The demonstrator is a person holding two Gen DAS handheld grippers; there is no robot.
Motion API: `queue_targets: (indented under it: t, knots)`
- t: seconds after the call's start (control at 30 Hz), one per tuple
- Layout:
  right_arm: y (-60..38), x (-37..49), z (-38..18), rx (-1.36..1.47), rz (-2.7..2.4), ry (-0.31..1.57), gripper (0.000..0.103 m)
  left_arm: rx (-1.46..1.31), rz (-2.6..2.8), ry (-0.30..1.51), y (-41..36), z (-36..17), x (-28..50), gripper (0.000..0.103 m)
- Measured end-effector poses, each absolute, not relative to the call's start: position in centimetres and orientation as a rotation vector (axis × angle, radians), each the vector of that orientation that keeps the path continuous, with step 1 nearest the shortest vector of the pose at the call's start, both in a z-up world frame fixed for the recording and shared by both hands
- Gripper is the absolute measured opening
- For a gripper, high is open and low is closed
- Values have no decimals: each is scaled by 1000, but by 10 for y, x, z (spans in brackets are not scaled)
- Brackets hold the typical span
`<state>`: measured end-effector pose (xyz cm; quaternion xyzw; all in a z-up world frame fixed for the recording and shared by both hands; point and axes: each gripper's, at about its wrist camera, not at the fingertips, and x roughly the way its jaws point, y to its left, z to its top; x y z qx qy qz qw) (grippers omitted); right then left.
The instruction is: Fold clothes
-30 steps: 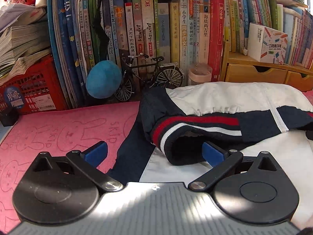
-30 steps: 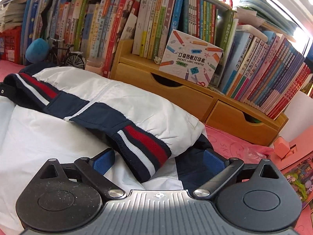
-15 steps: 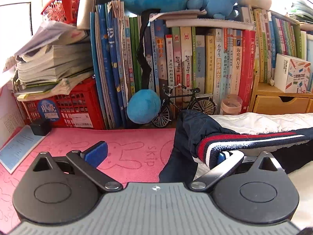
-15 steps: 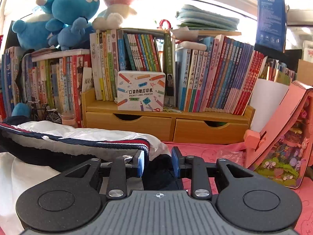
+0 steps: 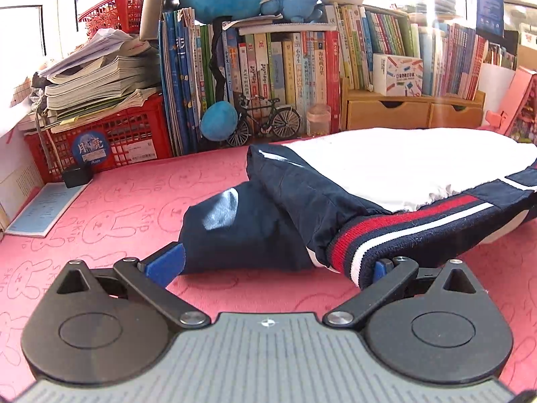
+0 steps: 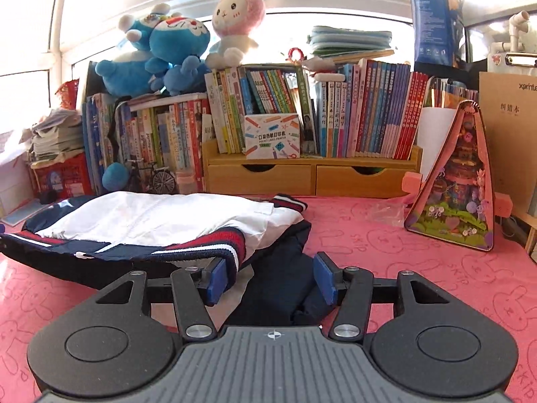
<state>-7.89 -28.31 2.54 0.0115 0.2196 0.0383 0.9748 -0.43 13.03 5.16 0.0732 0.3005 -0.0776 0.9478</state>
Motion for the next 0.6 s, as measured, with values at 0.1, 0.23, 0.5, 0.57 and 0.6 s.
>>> queue_targets:
  t: [0.1,0.23,0.5,0.57,0.6]
  knots:
    - [-279,-93,13,23,101,479,58,120,-159,647,134,38,-18,103]
    - [-269,-91,-4,20,126,543,60,25,-173,720,134,20,-13,103]
    - [-242,-82,-14,-7,162,532,66,108,-215,674,88,10,-12,103]
    - [-238,-80,-13,-3,167,516,57,149,-217,658,78,8,-12,103]
    - [-235,-80,-13,-2,169,508,42,170,-216,648,73,8,-12,103]
